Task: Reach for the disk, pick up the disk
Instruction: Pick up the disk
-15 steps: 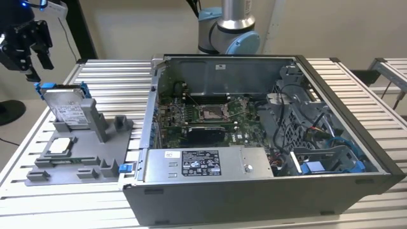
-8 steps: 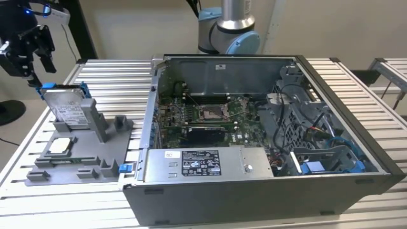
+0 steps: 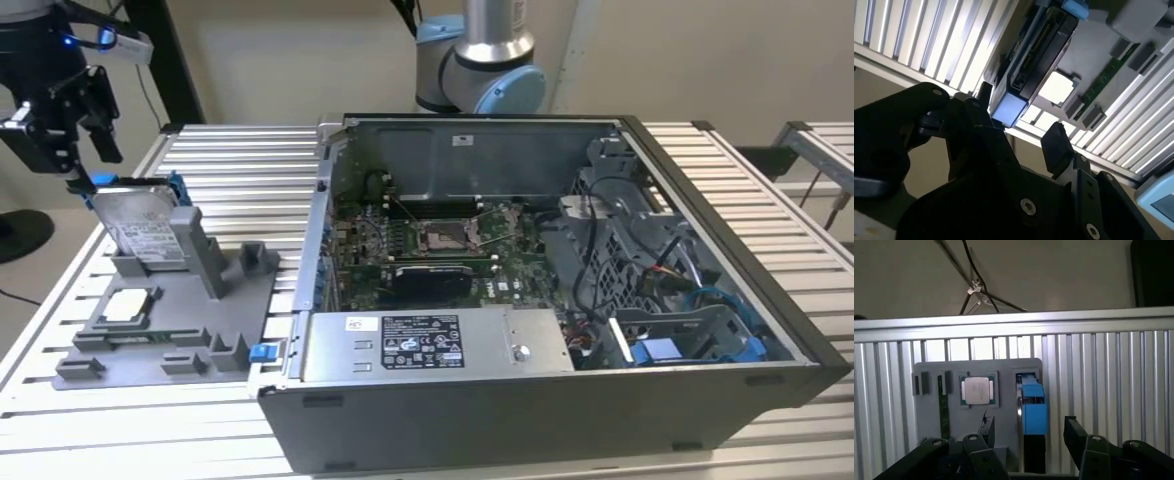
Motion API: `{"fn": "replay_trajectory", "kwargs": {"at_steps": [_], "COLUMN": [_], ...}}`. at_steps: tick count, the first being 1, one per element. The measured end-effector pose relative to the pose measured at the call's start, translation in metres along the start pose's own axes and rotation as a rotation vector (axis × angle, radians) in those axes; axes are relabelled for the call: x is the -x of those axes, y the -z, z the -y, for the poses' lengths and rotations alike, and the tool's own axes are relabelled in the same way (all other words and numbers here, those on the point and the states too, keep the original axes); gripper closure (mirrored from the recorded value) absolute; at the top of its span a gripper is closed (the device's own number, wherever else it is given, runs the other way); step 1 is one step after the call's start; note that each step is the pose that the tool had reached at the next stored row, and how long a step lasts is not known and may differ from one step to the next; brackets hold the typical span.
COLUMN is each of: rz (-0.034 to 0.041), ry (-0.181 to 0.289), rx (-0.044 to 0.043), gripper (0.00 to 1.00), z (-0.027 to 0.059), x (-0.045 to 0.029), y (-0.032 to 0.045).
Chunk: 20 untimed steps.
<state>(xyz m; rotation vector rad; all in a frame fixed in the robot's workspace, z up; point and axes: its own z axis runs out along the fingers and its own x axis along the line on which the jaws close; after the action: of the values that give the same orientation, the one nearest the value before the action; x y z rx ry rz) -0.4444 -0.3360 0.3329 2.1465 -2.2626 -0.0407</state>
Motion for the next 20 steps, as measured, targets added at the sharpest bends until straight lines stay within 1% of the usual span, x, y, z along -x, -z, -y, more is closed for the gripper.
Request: {"fn": "replay_trajectory", "kwargs": {"at_steps": [6, 20], "rz": [-0.0010, -0.0022], "ry": [0.028, 0.064], "rx": [-0.0001, -0.0009], "gripper": [0.00, 0.00], "z": [0.0004, 0.0012], "x": [0.0000, -0.0001], "y": [-0.0110, -0.0363]}}
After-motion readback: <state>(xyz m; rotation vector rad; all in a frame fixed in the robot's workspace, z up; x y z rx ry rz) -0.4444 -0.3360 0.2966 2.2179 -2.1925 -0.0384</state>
